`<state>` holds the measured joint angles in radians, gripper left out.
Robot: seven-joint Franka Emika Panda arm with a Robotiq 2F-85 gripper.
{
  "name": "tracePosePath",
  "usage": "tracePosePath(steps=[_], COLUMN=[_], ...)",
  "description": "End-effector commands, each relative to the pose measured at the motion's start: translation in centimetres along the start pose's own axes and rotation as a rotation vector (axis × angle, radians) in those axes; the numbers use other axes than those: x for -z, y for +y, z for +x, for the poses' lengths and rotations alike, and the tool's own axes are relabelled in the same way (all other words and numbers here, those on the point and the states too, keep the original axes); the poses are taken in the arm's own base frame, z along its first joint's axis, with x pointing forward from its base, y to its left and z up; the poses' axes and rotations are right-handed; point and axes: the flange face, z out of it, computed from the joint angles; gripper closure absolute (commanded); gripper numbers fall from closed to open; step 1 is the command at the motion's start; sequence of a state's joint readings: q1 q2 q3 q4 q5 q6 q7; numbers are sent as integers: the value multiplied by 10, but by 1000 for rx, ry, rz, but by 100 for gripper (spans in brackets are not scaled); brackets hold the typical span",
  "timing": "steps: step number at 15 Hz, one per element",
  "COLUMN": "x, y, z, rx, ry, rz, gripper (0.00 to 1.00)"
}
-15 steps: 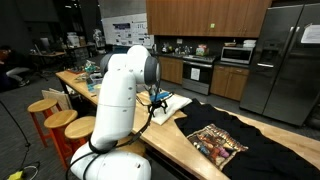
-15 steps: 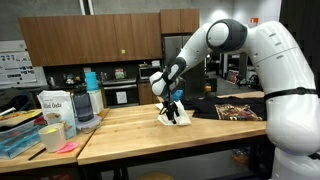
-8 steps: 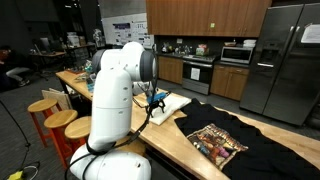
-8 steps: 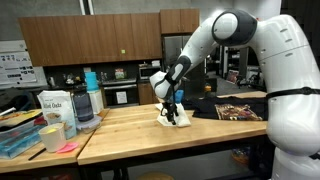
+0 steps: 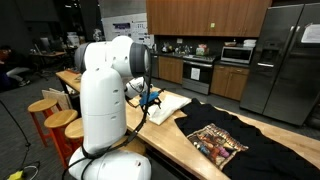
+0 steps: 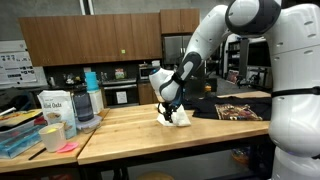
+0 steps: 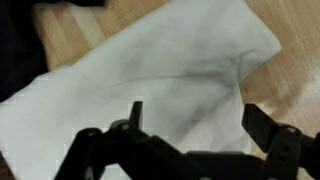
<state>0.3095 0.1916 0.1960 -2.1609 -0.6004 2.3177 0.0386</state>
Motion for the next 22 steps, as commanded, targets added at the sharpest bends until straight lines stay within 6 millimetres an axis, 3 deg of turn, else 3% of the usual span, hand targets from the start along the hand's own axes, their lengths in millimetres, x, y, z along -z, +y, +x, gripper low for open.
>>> tracePosePath(steps=[1,8,9,22], x=[12,8,5,4], y=[2,5,3,2], z=[-16,-17,-10,-10], rx=[-57,-64,-72,-59], ry=[7,-3,-6,5], rz=[-18,92,61,91], gripper=[0,0,0,0])
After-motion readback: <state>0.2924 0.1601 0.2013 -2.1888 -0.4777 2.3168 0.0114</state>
